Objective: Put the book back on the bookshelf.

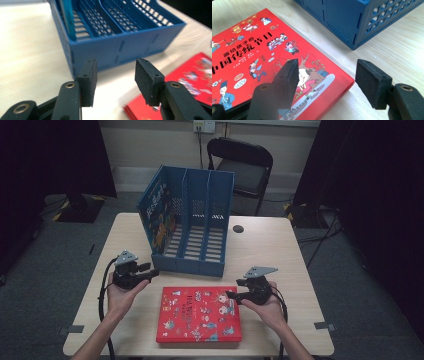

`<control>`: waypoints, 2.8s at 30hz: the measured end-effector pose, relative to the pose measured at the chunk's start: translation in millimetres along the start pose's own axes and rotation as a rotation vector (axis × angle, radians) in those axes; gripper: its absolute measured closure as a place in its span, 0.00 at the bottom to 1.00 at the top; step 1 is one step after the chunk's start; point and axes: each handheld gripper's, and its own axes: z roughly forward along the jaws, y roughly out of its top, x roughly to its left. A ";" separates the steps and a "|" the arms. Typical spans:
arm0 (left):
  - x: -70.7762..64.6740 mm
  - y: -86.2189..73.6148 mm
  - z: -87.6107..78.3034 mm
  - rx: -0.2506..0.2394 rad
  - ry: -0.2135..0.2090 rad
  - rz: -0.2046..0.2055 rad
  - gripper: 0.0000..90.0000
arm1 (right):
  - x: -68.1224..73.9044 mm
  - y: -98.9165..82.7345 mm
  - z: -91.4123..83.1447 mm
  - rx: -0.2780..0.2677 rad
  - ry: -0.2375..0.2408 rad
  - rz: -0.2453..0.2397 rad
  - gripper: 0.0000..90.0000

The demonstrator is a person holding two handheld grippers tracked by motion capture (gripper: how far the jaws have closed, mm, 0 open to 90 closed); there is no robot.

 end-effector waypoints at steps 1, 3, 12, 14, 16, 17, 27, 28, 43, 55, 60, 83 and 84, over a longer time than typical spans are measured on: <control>-3.0 -5.3 -2.4 -0.001 -0.016 0.002 0.60 | -0.2 -0.6 2.0 0.004 0.002 -0.003 0.39; -3.3 -12.6 -4.9 -0.006 -0.075 -0.049 0.58 | -0.8 -0.8 4.6 0.003 0.004 -0.001 0.39; -15.4 -37.0 -5.0 0.099 -0.093 0.020 0.61 | -6.0 -4.0 13.1 0.013 -0.003 0.015 0.38; -15.7 -42.0 -4.7 0.112 -0.099 0.010 0.62 | -6.8 -4.4 14.7 0.016 -0.006 0.016 0.38; -16.5 -44.0 -3.3 0.120 -0.108 0.010 0.62 | -7.0 -4.5 15.8 0.017 -0.005 0.016 0.38; -21.7 -47.1 0.6 0.140 -0.112 0.030 0.62 | -6.7 -4.8 18.5 0.025 -0.005 0.014 0.37; -33.0 -56.3 12.6 0.169 -0.128 0.069 0.63 | -3.8 -6.6 26.1 0.042 0.001 0.001 0.35; -33.0 -56.3 12.5 0.170 -0.127 0.069 0.62 | -3.5 -6.6 25.9 0.044 -0.002 -0.003 0.35; -36.5 -54.3 22.4 0.133 -0.128 0.115 0.62 | 2.0 -12.7 13.7 0.069 -0.021 -0.024 0.36; -44.6 -42.4 38.1 0.133 -0.111 0.200 0.70 | 13.3 -28.5 -6.4 0.079 -0.036 -0.029 0.36; -46.2 -40.0 43.3 0.131 -0.116 0.196 0.70 | 19.0 -27.2 -10.8 0.066 -0.045 -0.077 0.42; -64.0 -25.3 70.8 0.170 -0.194 0.178 0.67 | 25.5 -11.2 20.6 0.091 0.097 -0.055 0.45; -64.4 -26.5 68.3 0.176 -0.195 0.175 0.66 | 26.4 -11.4 20.8 0.093 0.096 -0.056 0.45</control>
